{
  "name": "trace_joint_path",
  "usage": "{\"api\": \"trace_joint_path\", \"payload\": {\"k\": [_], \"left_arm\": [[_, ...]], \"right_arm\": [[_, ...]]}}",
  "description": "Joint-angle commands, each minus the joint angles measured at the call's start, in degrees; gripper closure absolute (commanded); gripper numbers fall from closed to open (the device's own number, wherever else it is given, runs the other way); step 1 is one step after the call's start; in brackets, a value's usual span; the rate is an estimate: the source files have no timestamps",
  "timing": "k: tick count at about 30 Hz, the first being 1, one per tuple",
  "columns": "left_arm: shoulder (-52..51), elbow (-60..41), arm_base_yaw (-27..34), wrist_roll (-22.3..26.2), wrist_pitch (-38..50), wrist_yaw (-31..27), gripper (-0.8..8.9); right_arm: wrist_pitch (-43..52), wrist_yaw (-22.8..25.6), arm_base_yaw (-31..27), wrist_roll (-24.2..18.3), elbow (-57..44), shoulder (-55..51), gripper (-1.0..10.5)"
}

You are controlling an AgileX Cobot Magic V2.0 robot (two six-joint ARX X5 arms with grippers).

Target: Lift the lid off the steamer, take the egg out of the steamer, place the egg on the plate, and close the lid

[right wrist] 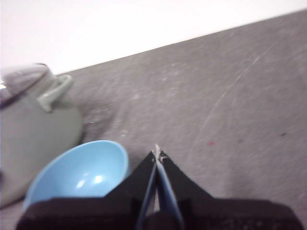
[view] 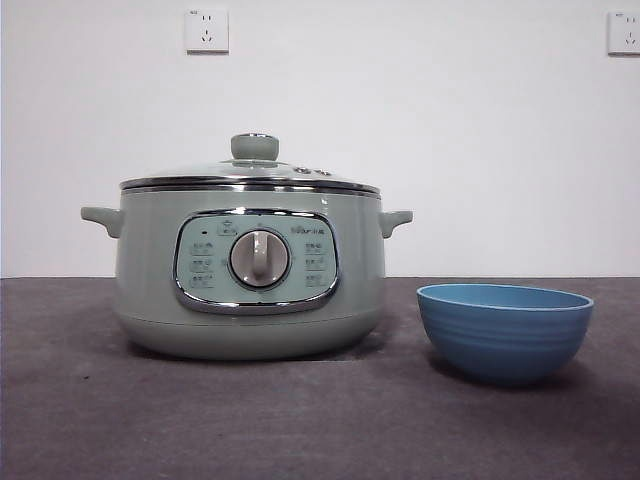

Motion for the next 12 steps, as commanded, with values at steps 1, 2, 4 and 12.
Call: {"api": "trace_joint_path", "payload": {"k": [1, 2, 4, 12], "left_arm": [[0.0, 3.2, 0.1, -2.9, -0.7, 1.0, 8.20], [0.0, 4.4, 0.1, -3.2, -1.6, 1.1, 8.20], [0.4, 6.9, 0.1, -3.4, -3.2, 1.2, 8.20], [4.8, 18.3, 0.1, -3.0, -10.9, 7.3, 8.20]], "right_arm": [[0.7, -1.5, 0.0, 4.8, 2.3, -0.1, 9.6], [0.6, -1.6, 0.0, 4.8, 3.3, 0.0, 9.6], [0.5, -1.7, 0.0, 4.8, 5.6, 0.8, 9.6], [-1.5, -9.9, 0.0, 3.6, 18.2, 11.4, 9.6]]}}
